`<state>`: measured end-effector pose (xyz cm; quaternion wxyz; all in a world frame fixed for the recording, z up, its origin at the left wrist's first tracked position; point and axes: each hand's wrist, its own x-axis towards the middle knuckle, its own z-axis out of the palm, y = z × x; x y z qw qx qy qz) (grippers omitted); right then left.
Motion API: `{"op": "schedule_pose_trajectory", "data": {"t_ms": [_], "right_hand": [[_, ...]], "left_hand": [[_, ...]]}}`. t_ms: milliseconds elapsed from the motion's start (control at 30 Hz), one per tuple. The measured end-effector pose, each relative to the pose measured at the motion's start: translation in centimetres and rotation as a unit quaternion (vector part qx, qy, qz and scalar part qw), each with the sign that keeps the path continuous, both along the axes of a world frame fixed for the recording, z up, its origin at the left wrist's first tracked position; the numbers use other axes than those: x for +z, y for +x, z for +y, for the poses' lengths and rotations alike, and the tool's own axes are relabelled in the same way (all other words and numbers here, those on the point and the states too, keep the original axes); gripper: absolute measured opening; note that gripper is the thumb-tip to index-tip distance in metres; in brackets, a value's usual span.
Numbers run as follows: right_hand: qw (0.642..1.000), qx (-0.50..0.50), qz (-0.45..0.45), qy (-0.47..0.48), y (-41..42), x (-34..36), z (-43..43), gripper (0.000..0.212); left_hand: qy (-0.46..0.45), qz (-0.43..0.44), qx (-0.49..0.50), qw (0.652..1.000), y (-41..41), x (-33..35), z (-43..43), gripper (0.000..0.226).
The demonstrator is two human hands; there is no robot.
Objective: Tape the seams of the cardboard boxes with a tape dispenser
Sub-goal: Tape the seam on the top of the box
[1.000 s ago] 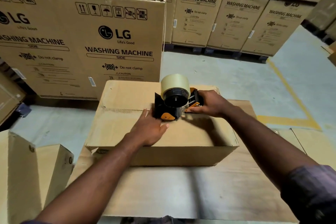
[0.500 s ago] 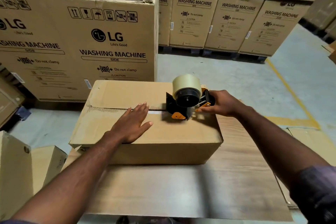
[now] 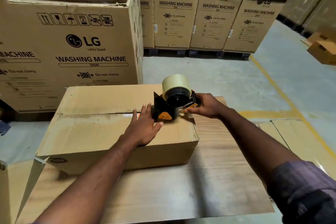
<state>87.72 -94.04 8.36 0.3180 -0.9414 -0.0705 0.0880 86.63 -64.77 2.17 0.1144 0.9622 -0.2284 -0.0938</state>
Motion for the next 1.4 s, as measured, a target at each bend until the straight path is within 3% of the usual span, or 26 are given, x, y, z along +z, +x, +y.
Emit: {"op": "schedule_pose_trajectory", "data": {"t_ms": [233, 400, 533, 700, 833, 1067, 1267, 1400], "right_hand": [[0.998, -0.050, -0.006, 0.046, -1.1, -0.9, -3.2, 0.060], [0.996, -0.077, -0.012, 0.044, -2.3, -0.2, -6.3, 0.041], [0.995, -0.073, -0.009, 0.066, -2.0, -0.9, -6.5, 0.048], [0.993, -0.078, -0.003, 0.085, -2.1, -1.5, -6.6, 0.051], [0.990, -0.098, -0.003, 0.104, -2.1, -2.2, -6.8, 0.049], [0.983, -0.132, 0.008, 0.130, -2.4, -3.4, -7.3, 0.042], [0.972, -0.183, 0.000, 0.144, -3.5, -3.4, -9.8, 0.048], [0.978, -0.171, 0.020, 0.116, -3.8, -3.7, -11.0, 0.034]], "left_hand": [[0.005, -0.018, 0.031, 0.999, 0.0, -0.4, 0.6, 0.076], [-0.002, -0.028, 0.054, 0.998, -0.4, -0.7, 0.8, 0.073], [-0.008, -0.050, 0.117, 0.992, -0.5, 0.1, -1.5, 0.067], [-0.001, -0.025, 0.023, 0.999, -1.2, 0.8, -8.1, 0.086], [0.017, 0.006, 0.044, 0.999, -1.7, 0.8, -10.9, 0.107], [-0.029, 0.008, 0.032, 0.999, -1.9, 1.4, -12.2, 0.084], [-0.041, -0.006, 0.043, 0.998, -1.6, 0.5, -12.1, 0.104], [-0.033, -0.006, 0.038, 0.999, -1.8, 0.5, -12.2, 0.103]]}}
